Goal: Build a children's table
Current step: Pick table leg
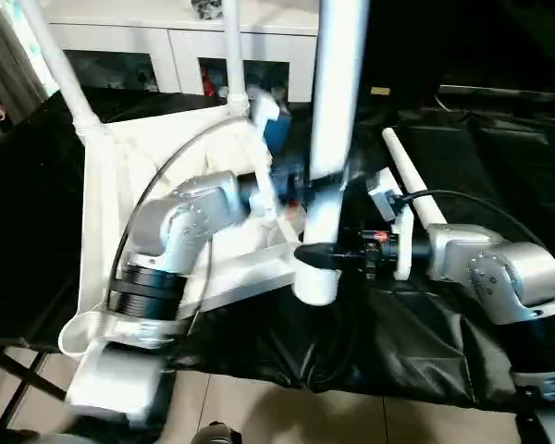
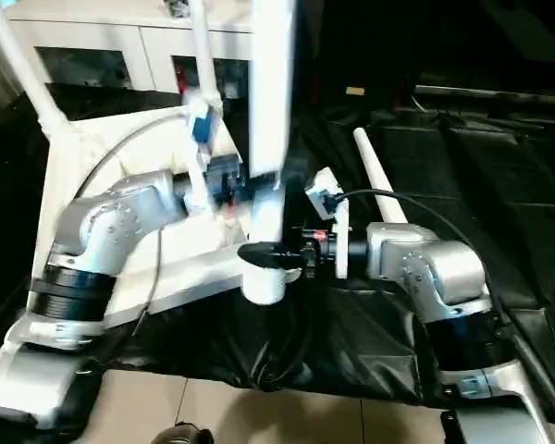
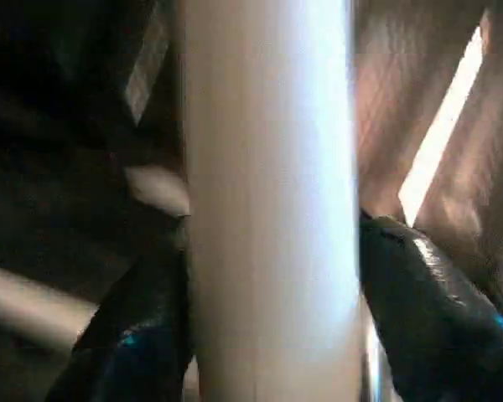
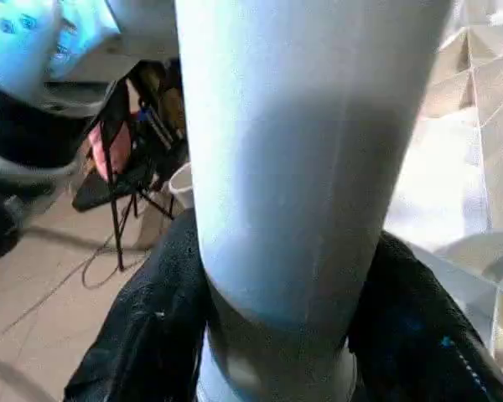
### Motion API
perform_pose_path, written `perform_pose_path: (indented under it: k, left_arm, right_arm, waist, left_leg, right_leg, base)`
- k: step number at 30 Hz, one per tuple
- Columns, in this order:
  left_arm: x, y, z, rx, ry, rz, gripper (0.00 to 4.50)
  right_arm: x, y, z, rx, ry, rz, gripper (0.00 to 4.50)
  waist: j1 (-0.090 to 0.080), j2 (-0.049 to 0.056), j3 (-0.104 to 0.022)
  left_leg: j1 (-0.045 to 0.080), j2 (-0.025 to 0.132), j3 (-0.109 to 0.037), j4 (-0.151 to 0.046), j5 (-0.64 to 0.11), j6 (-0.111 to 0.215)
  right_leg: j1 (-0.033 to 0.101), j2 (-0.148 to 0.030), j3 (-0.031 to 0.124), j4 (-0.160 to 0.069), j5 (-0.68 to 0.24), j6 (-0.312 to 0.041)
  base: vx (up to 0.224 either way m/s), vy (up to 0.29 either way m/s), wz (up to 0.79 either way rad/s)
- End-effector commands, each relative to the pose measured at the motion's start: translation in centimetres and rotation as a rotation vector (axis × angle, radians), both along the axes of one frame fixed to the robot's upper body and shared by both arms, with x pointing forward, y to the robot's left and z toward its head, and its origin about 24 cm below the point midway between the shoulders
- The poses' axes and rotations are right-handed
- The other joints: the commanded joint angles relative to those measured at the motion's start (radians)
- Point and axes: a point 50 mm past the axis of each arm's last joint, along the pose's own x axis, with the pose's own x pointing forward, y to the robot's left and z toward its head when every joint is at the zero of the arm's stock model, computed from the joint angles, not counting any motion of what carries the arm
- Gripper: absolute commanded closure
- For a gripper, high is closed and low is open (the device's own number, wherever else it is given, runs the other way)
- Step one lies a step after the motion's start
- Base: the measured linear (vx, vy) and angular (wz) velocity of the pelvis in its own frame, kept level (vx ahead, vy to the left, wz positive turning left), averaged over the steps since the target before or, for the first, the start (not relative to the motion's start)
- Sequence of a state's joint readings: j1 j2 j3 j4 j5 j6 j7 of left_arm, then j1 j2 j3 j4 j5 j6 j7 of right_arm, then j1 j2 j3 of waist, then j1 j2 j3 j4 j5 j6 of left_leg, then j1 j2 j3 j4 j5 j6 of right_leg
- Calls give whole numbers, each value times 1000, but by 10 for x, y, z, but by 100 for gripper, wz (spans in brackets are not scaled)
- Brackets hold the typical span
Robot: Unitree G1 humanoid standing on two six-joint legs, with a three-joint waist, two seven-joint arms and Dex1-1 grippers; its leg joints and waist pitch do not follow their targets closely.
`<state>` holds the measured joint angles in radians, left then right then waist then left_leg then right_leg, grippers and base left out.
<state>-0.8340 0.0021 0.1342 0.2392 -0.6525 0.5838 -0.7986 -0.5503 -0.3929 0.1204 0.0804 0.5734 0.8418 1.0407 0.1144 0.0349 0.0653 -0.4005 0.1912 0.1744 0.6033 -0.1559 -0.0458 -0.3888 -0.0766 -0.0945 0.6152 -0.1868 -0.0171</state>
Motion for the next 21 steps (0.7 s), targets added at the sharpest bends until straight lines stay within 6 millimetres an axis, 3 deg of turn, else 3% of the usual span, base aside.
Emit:
perform_pose_path:
  k: [1, 2, 3, 5, 6, 9, 13, 14, 15, 16, 17, 19, 21]
  left_arm:
    - [5, 11, 18, -103, -32, 79, 147]
    - [7, 15, 23, -145, -40, 118, 147]
    - [8, 19, 24, -154, -35, 125, 147]
    - [9, 26, 25, -172, -26, 145, 147]
    - [9, 31, 23, -156, -20, 158, 147]
    - [8, 40, 12, -52, -22, 198, 147]
    - [0, 47, -22, 273, -54, 207, 147]
    - [0, 47, -22, 273, -54, 207, 147]
    - [-8, 50, -44, 461, -82, 177, 147]
    - [-12, 51, -54, 538, -85, 158, 147]
    - [-14, 52, -59, 582, -89, 151, 147]
    - [-24, 53, -87, 783, -100, 91, 147]
    - [-26, 54, -94, 833, -102, 73, 147]
  right_arm:
    - [3, -3, 6, 25, -37, -50, 261]
    - [5, -4, 6, 43, -39, -77, 261]
    - [6, -4, 6, 51, -44, -96, 261]
    - [10, -5, 6, 70, -61, -161, 261]
    - [13, -7, 6, 79, -71, -212, 261]
    - [21, -12, 4, 73, -96, -341, 261]
    - [24, -17, -2, 7, -151, -454, 262]
    - [24, -17, -2, 7, -151, -454, 262]
    - [24, -19, -5, -28, -175, -493, 262]
    - [24, -19, -6, -44, -184, -510, 262]
    - [24, -20, -6, -50, -187, -518, 262]
    - [25, -22, -10, -87, -204, -565, 262]
    - [25, -22, -10, -96, -207, -577, 262]
  waist:
    - [4, -13, -90]
    - [3, -14, -90]
    - [3, -8, -89]
    - [2, -10, -89]
    - [2, -3, -91]
    - [-3, -3, -90]
    - [-5, 1, -91]
    - [-6, 3, -91]
    - [-3, 5, -90]
    - [-11, 3, -89]
    - [-6, 6, -90]
    - [-10, 5, -86]
    - [-12, 7, -84]
  left_leg:
    - [23, 39, -14, -53, -139, 41]
    - [22, 38, -13, -54, -137, 44]
    - [22, 38, -15, -55, -137, 45]
    - [23, 38, -13, -54, -131, 44]
    - [24, 38, -14, -54, -130, 41]
    - [28, 40, -14, -58, -139, 26]
    - [33, 44, -17, -64, -146, 4]
    - [32, 43, -16, -64, -145, 3]
    - [34, 44, -18, -66, -148, 0]
    - [30, 41, -15, -68, -152, -6]
    - [36, 43, -16, -67, -160, -12]
    - [34, 42, -15, -71, -190, -23]
    - [35, 42, -16, -73, -208, -31]
  right_leg:
    - [58, -76, 50, -70, -126, -222]
    - [57, -75, 50, -68, -125, -219]
    - [57, -76, 50, -70, -135, -213]
    - [55, -74, 50, -69, -132, -207]
    - [53, -74, 49, -68, -133, -206]
    - [48, -71, 49, -68, -143, -197]
    - [46, -71, 52, -65, -137, -172]
    - [46, -70, 53, -62, -131, -171]
    - [44, -72, 53, -66, -133, -169]
    - [46, -68, 53, -63, -132, -163]
    - [42, -70, 54, -63, -135, -164]
    - [43, -71, 55, -67, -169, -158]
    - [41, -72, 57, -69, -191, -154]
  base:
    - [0, 0, 0]
    - [0, 0, 0]
    - [0, 0, 0]
    - [0, 0, 0]
    - [0, 0, 0]
    - [0, 0, 0]
    - [0, 0, 0]
    - [0, 0, 0]
    - [0, 0, 0]
    - [0, 0, 0]
    - [0, 0, 0]
    - [0, 0, 0]
    - [0, 0, 0]
